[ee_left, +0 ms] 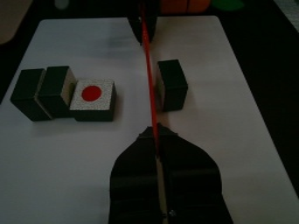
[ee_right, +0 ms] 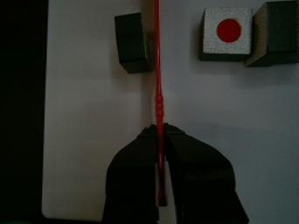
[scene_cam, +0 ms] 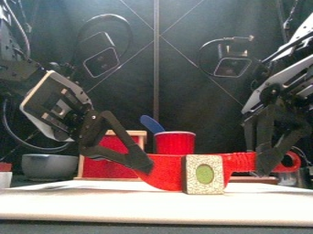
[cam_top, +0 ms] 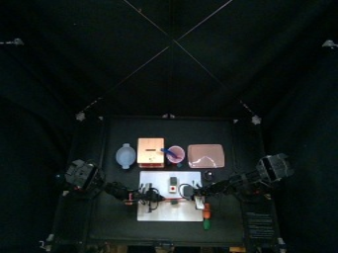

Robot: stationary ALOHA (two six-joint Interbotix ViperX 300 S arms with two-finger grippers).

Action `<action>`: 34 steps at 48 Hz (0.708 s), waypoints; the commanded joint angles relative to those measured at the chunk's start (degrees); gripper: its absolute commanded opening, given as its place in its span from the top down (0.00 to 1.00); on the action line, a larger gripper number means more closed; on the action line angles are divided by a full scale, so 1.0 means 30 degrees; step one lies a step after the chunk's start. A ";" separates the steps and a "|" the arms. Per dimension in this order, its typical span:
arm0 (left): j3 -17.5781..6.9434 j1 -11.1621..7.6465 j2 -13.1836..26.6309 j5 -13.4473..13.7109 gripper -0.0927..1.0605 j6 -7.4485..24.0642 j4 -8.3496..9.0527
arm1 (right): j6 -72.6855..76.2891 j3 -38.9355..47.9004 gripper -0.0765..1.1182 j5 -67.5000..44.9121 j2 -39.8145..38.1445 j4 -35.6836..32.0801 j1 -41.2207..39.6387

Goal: Cut the sushi into 4 pieces with the knife
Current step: Cut the sushi into 4 pieces

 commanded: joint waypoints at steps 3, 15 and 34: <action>-0.0322 0.0527 -0.1172 -0.0088 0.75 0.0059 0.0264 | -0.0029 -0.0381 0.87 0.0498 -0.1875 -0.0059 -0.0088; -0.0293 0.1377 -0.3135 -0.0059 0.46 -0.0029 0.0879 | 0.0000 0.0820 0.87 0.1201 -0.4395 -0.0059 -0.0117; 0.1348 0.2490 -0.6914 -0.0410 0.17 0.0000 0.0586 | 0.0000 0.3984 0.87 0.5156 -1.1309 0.2666 -0.0088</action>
